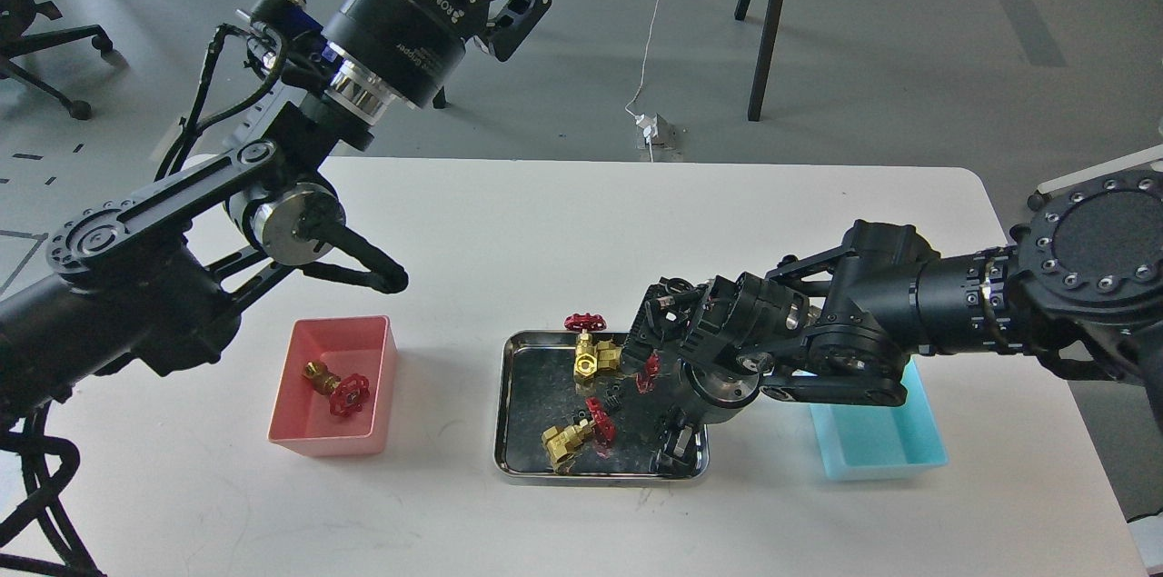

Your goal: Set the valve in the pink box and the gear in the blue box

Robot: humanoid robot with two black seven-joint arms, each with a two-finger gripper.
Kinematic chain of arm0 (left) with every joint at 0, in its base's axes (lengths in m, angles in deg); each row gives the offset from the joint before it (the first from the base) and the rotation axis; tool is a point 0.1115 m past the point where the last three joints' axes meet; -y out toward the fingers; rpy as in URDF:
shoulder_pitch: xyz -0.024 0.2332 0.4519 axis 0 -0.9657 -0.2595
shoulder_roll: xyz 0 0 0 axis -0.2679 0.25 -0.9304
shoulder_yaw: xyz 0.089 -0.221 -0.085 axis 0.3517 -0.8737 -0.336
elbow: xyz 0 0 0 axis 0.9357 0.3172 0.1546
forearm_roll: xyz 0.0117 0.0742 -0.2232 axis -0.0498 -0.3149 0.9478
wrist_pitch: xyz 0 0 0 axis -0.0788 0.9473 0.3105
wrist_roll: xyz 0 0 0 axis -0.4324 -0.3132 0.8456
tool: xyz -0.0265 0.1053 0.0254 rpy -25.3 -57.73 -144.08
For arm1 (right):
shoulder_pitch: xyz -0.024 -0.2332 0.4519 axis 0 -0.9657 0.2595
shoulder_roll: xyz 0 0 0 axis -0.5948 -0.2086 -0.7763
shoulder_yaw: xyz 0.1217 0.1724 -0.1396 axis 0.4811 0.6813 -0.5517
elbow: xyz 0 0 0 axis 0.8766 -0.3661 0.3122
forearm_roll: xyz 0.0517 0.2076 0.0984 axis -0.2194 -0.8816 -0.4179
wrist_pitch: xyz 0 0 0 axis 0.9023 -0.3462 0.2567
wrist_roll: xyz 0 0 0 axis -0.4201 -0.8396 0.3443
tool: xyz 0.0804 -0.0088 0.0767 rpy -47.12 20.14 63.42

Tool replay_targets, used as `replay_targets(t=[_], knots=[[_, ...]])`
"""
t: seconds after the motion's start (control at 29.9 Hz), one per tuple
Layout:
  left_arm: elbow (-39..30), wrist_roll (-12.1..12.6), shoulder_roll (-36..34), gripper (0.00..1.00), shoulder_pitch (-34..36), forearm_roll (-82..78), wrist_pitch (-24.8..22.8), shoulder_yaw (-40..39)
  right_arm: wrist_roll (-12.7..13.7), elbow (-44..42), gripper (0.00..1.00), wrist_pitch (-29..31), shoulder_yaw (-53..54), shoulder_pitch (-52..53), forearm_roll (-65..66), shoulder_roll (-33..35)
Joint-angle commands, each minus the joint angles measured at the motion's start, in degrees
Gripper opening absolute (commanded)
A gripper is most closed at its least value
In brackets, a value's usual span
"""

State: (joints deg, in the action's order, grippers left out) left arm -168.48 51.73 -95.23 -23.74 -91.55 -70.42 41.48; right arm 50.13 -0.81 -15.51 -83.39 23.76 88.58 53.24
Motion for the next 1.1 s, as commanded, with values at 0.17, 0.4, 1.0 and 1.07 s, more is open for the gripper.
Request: replay_targets(t=[0.17, 0.4, 1.0, 1.07], knots=[[0.06, 0.0, 0.89, 0.9, -0.18, -0.44, 0.0, -0.09, -0.43, -0.05, 0.14, 0.0, 0.08, -0.01, -0.07, 0.0], [0.14, 0.0, 1.51, 0.9, -0.27, -0.7, 0.0, -0.09, -0.52, 0.12, 0.07, 0.0, 0.35, 0.17, -0.25, 0.0], [0.93, 0.0, 3.44, 0.9, -0.36, -2.28, 0.0, 0.0, -0.6, 10.47, 0.07, 0.0, 8.52, 13.52, -3.59, 17.02], [1.2, 0.0, 3.62, 0.9, -0.44, -2.28, 0.0, 0.08, -0.6, 14.96, 0.07, 0.0, 8.43, 15.1, -3.59, 24.66]])
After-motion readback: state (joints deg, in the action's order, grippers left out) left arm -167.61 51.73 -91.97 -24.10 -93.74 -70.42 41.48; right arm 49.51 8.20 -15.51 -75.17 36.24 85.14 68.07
